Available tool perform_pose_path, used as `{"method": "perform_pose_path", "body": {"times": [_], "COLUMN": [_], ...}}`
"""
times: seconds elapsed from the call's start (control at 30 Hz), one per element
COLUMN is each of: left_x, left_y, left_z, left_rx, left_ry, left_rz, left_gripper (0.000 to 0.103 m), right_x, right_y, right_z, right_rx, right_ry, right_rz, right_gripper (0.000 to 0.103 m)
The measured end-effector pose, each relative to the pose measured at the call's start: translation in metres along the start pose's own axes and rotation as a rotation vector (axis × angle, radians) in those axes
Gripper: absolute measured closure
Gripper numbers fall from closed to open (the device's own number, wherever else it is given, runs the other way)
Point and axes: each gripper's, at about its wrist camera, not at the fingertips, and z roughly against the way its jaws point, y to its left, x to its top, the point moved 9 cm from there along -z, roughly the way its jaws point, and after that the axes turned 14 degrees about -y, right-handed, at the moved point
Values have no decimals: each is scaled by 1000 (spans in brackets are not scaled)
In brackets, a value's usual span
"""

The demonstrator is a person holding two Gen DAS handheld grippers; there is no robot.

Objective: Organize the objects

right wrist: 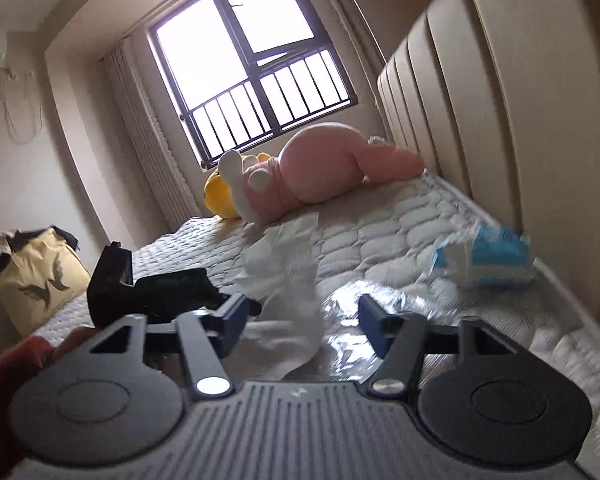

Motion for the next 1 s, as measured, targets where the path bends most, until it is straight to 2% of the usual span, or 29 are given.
{"method": "perform_pose_path", "body": {"times": [0.1,0.23,0.27,0.3,0.33,0.37,0.4,0.53,0.57,0.63,0.7,0.8,0.9,1.0], "left_x": [-11,-21,-22,-21,-20,-18,-15,-4,-4,-2,-1,-2,-5,-10], "left_y": [-7,-9,-8,-5,-2,1,5,23,26,27,19,0,-19,-35], "left_z": [2,13,18,26,34,42,47,52,50,44,33,10,-11,-16], "left_rx": [-63,-124,-139,-155,-172,-190,-200,-189,-187,-187,-180,-155,-127,-113], "left_ry": [28,45,39,27,13,-1,-15,-46,-41,-30,-5,53,95,68], "left_rz": [8,31,45,68,95,121,144,209,235,269,259,205,113,-37], "left_gripper": [0,0,0,0,0,0,0,0,0,0,0,0,0,0], "right_x": [-28,-52,-52,-49,-44,-38,-28,22,35,60,74,78,70,60], "right_y": [-5,-13,-15,-15,-15,-15,-16,-10,-8,-8,-10,-16,-21,-28], "right_z": [-27,-68,-73,-76,-78,-76,-71,-43,-33,-11,8,28,38,39], "right_rx": [47,-8,-11,10,33,43,58,233,269,284,228,96,17,-56], "right_ry": [82,134,127,117,109,91,53,-84,-122,-200,-271,-342,-340,-316], "right_rz": [-178,-284,-304,-325,-346,-362,-380,-529,-540,-498,-382,-190,-77,1], "right_gripper": [22,23,37,73,90,99,99,100,100,100,100,100,99,96]}}
